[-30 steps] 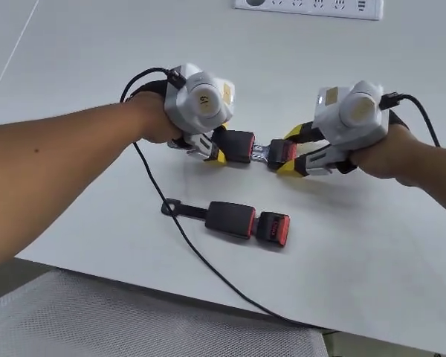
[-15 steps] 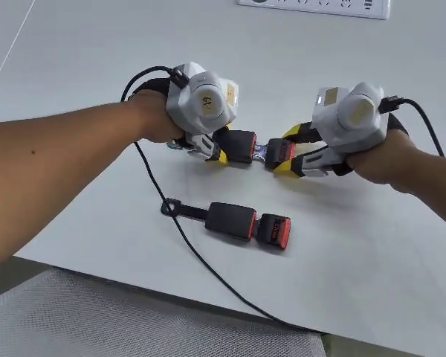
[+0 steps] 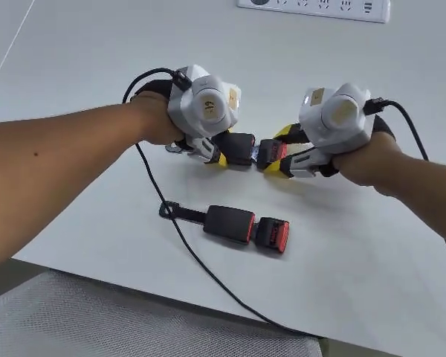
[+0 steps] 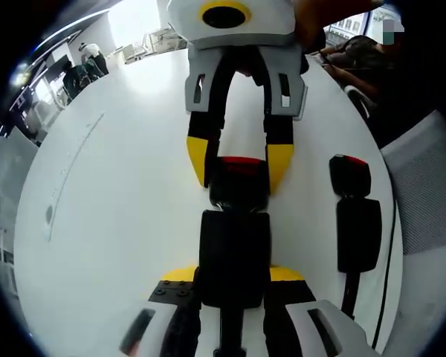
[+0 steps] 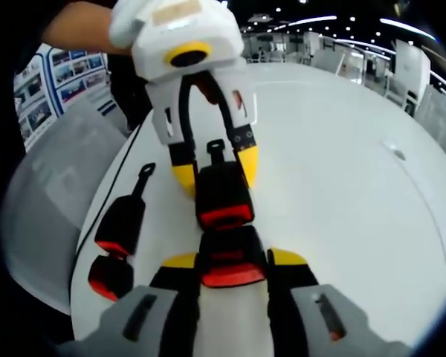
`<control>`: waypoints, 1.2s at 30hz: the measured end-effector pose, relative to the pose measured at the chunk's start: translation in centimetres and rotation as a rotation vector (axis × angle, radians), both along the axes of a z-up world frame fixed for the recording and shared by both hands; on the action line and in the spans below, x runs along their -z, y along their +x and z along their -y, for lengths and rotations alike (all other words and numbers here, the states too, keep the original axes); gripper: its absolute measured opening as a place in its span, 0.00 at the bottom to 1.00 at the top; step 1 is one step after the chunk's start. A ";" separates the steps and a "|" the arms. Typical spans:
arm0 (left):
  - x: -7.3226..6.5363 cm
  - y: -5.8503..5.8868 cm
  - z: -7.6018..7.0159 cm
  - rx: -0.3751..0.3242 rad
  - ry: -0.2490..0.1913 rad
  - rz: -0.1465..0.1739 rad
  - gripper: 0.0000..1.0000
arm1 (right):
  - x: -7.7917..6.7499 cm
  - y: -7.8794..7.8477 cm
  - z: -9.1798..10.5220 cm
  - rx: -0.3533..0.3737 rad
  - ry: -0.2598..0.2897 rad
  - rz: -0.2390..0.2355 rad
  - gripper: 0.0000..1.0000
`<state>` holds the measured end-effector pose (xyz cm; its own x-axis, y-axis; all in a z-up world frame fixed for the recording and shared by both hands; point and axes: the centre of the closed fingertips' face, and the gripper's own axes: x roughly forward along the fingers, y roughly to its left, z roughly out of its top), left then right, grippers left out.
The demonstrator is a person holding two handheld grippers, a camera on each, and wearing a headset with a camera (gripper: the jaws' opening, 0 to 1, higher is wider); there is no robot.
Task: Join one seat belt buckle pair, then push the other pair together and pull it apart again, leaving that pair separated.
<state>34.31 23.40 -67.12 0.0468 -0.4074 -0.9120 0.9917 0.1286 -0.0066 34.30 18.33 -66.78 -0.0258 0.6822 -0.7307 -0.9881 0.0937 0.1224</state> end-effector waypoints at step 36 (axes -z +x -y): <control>0.2 -0.2 -0.1 0.073 0.027 0.009 0.33 | 0.3 0.1 0.0 -0.010 -0.069 0.023 0.34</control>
<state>34.15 23.47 -67.28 0.0258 -0.3853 -0.9225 0.9984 0.0563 0.0044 34.39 18.29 -67.08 -0.0155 0.6297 -0.7767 -0.9915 0.0908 0.0934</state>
